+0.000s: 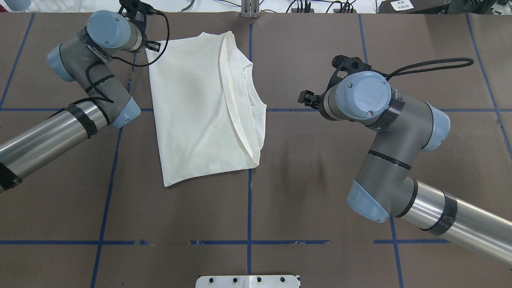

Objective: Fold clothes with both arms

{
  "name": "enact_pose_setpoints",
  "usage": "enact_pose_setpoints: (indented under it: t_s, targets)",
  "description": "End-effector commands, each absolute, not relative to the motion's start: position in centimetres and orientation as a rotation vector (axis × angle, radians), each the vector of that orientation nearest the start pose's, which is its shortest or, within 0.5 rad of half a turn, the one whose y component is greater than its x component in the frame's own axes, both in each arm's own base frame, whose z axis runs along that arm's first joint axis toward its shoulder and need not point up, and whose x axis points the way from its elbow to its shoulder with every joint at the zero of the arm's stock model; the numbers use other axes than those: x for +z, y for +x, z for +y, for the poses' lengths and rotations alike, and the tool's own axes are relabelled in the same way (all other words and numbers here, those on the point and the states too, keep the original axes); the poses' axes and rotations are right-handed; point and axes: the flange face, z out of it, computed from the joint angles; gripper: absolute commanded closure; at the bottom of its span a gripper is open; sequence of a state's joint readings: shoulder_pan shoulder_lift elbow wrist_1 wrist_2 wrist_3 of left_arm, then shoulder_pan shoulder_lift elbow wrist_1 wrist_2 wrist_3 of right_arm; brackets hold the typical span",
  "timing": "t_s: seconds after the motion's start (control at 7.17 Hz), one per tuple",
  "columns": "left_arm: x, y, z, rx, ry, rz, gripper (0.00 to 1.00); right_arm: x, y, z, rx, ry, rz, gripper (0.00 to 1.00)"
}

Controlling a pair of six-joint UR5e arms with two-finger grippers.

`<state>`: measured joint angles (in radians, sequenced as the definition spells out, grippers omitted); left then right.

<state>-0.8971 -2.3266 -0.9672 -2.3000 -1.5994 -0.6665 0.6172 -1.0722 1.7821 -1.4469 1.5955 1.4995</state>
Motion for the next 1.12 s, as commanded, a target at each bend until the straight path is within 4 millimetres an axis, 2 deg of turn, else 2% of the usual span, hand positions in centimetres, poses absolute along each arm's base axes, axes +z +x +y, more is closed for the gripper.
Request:
enact_pose_setpoints:
  t_s: [0.0, 0.14, 0.28, 0.42, 0.56, 0.7, 0.98]
  targets:
    - [41.0, 38.1, -70.6, 0.078, 0.694, 0.683, 0.00, 25.3, -46.1, -47.4, 0.488, 0.275, -0.850, 0.00]
    - [41.1, 37.1, -68.6, 0.105, 0.684, 0.740, 0.00, 24.7, -48.7, -48.4, 0.550, 0.255, -0.910, 0.06]
    - [40.3, 36.3, -67.5, 0.104, 0.703, 0.759, 0.00, 24.4, -52.7, -50.6, 0.604, 0.229, -0.933, 0.13]
    - [39.7, 36.3, -66.9, 0.106, 0.712, 0.773, 0.00, 22.9, -55.9, -52.2, 0.635, 0.209, -0.935, 0.21]
    - [39.3, 36.7, -66.5, 0.110, 0.715, 0.781, 0.00, 22.4, -58.8, -52.6, 0.657, 0.181, -0.910, 0.30]
    - [39.5, 36.8, -66.5, 0.111, 0.712, 0.779, 0.00, 22.3, -60.6, -51.5, 0.643, 0.179, -0.902, 0.33]
    - [39.6, 37.9, -65.8, 0.091, 0.689, 0.798, 0.00, 22.7, -62.3, -49.4, 0.616, 0.174, -0.887, 0.39]
